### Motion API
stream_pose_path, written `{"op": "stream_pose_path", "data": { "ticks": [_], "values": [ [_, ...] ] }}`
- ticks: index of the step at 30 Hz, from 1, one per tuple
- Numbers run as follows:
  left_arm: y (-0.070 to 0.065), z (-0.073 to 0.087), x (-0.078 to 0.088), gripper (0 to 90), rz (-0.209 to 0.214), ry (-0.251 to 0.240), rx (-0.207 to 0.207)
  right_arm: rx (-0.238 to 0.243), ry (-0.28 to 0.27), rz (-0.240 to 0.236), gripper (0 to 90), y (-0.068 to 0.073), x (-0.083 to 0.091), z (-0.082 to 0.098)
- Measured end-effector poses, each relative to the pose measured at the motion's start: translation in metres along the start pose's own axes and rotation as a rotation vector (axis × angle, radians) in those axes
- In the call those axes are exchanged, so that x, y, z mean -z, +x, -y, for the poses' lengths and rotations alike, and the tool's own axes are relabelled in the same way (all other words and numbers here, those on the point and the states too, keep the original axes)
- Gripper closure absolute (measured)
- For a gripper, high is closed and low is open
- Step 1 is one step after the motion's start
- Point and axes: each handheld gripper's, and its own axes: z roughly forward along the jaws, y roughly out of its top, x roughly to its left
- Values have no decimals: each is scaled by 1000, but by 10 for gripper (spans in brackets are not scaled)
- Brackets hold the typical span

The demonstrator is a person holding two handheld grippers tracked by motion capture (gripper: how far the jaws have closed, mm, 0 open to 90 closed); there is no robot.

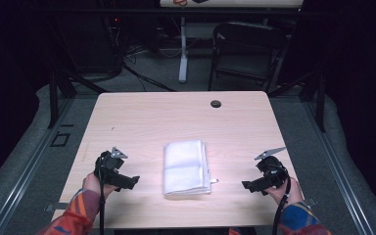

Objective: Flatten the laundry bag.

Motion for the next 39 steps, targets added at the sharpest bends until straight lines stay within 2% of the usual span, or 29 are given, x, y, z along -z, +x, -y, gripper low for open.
{"op": "stream_pose_path", "data": {
  "ticks": [9,12,13,14,17,24,25,27,32,34,38,39],
  "values": [
    [-6,-2,3,0,21,-18,-17,7,12,9,36,3,-1,-2],
    [-9,-4,3,0,25,-16,-27,6,7,-5,38,3,-2,-2],
    [-10,-5,3,0,28,-18,-27,-7,-14,-12,38,4,-4,-1],
    [-11,-6,2,0,29,-17,-28,6,13,-6,39,3,-3,-2],
    [-14,-8,0,0,35,-19,-37,6,18,-15,41,3,-4,-2],
    [-25,-15,0,0,49,-36,-72,4,31,-26,46,4,-4,-3],
    [-27,-16,0,0,54,-39,-78,4,21,-29,48,5,-5,-3],
    [-30,-18,0,0,53,-39,-88,7,22,-21,48,5,-5,-3],
    [-38,-23,-2,0,76,-47,-105,8,32,-26,48,6,-5,-4],
    [-43,-24,-3,0,58,-45,-127,15,37,-21,48,6,-5,-4],
    [-51,-27,-5,0,82,-45,-153,-3,10,-28,50,8,-8,-4],
    [-52,-28,-5,0,89,-44,-155,16,44,-23,52,7,-6,-5]
  ]
}}
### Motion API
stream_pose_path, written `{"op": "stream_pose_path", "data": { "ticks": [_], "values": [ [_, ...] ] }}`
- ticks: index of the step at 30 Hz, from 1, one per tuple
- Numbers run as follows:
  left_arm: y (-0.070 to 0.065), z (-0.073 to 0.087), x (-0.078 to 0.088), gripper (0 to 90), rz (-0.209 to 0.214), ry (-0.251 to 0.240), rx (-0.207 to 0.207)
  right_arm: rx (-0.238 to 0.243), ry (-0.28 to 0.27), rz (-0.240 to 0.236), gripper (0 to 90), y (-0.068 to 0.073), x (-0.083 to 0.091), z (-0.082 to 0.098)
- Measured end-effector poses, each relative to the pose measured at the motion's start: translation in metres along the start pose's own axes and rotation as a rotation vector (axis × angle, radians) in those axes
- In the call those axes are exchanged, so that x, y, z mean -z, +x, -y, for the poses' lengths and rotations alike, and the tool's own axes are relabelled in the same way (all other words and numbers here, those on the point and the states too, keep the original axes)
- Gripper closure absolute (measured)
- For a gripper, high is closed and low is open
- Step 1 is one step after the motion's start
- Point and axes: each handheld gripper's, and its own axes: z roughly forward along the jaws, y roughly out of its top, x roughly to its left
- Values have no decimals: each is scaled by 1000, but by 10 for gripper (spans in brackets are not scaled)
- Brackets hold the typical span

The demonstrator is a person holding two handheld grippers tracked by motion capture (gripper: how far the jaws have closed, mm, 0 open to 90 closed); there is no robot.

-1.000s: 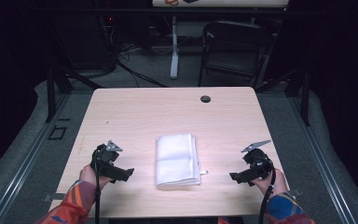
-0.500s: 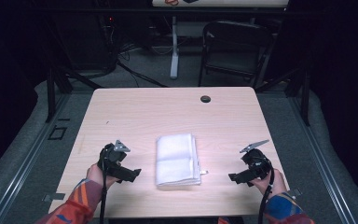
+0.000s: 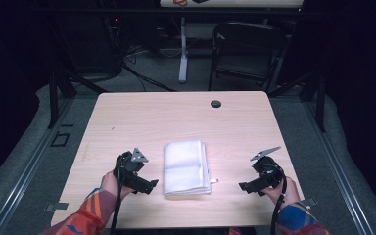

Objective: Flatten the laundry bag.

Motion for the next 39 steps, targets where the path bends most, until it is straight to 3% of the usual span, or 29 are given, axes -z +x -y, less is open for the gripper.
{"op": "stream_pose_path", "data": {
  "ticks": [7,16,33,39],
  "values": [
    [-11,-9,-6,0,22,-5,-28,2,3,-6,55,0,-1,0],
    [-33,-22,-18,7,53,3,-99,-4,8,-8,64,1,-2,0],
    [-68,-44,-52,76,101,41,-236,10,24,-24,80,2,-5,0],
    [-76,-54,-63,77,131,48,-257,10,24,-27,82,2,-5,0]
  ]
}}
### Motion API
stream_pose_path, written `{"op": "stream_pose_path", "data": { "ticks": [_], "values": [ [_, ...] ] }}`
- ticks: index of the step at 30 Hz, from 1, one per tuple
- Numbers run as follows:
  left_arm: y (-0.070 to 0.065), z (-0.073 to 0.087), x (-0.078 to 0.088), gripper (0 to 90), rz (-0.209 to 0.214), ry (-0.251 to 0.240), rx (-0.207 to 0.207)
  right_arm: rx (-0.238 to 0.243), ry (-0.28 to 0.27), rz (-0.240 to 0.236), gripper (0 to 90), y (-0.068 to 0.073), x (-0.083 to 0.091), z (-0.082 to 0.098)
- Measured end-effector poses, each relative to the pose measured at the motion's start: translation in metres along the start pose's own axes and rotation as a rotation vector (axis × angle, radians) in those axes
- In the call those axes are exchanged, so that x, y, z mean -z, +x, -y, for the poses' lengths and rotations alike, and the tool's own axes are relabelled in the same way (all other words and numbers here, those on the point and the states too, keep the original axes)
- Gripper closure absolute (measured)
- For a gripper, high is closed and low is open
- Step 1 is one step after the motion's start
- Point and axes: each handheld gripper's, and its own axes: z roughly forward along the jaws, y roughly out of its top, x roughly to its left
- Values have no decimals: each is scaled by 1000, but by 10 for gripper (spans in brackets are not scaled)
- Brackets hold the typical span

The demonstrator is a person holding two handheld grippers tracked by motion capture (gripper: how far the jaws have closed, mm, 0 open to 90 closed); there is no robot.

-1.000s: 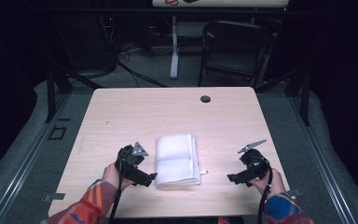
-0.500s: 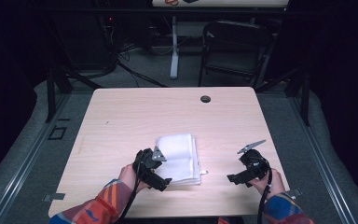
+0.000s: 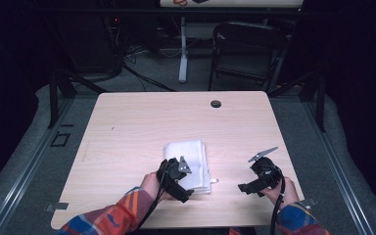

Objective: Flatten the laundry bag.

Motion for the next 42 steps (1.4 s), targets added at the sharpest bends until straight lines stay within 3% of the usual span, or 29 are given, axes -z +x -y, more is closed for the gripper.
{"op": "stream_pose_path", "data": {
  "ticks": [7,13,14,15,16,17,20,25,32,37,42],
  "values": [
    [-2,-5,-19,148,-10,28,-2,12,17,8,89,0,0,0],
    [-5,-5,-32,220,-24,72,-37,22,24,3,90,1,-1,0],
    [-5,-5,-32,233,-23,67,-38,19,21,0,90,1,-1,0],
    [-4,-4,-31,249,-27,65,-40,-8,-19,-3,91,3,-3,1],
    [-3,-4,-30,273,-19,61,-37,20,18,3,91,2,-1,0],
    [-2,-3,-29,287,-12,56,-31,23,22,5,91,2,-1,0],
    [1,-2,-28,374,16,40,-22,13,11,-12,93,3,-2,0],
    [3,-2,-27,430,38,37,-30,16,19,4,94,3,-2,0],
    [6,-1,-26,500,50,31,-30,12,9,-17,95,5,-4,0],
    [8,-1,-25,574,64,31,-25,31,31,-2,97,4,-3,-1],
    [8,0,-26,672,73,29,-24,25,18,-9,106,6,-3,-1]
  ]
}}
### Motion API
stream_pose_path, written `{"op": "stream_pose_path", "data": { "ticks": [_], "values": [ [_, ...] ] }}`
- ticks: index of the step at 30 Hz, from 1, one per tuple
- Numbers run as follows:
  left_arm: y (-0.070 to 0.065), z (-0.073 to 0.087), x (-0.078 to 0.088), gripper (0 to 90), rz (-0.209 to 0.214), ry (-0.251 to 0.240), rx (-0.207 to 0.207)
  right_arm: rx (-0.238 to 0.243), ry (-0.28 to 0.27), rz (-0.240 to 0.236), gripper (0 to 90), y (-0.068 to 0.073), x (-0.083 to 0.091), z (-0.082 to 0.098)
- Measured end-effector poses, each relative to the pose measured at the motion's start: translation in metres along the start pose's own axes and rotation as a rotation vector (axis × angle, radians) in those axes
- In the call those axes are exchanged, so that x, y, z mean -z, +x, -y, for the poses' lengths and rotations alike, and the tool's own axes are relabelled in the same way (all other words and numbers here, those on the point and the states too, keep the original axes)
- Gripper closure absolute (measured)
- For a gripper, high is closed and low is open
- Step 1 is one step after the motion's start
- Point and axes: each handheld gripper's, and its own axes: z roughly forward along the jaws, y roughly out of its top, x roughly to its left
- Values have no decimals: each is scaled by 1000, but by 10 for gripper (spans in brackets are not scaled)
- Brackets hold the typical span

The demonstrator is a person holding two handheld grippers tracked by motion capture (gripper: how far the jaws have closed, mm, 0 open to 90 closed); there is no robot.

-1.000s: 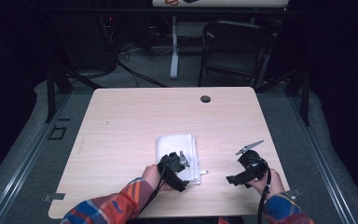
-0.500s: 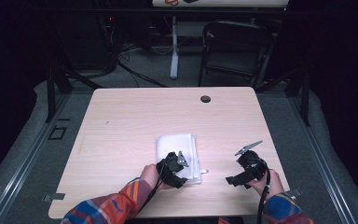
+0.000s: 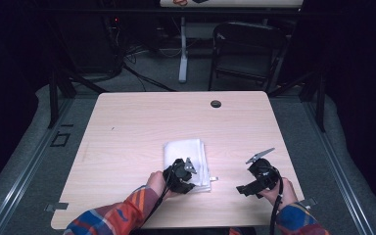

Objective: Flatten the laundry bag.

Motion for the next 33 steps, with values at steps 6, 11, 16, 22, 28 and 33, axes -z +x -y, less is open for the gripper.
{"op": "stream_pose_path", "data": {
  "ticks": [6,11,16,22,28,33],
  "values": [
    [3,2,1,800,15,-13,16,19,12,-6,116,1,0,-1],
    [3,2,2,851,15,-18,9,17,1,-11,138,3,-2,-1],
    [2,1,3,872,10,-26,-6,43,11,-11,184,5,-1,-3],
    [1,1,7,876,8,-43,-9,53,1,0,287,9,-3,-5],
    [2,0,12,876,14,-68,-5,73,-3,-12,393,15,-3,-9],
    [2,-1,17,876,11,-94,-3,109,-26,-32,621,26,-6,-16]
  ]
}}
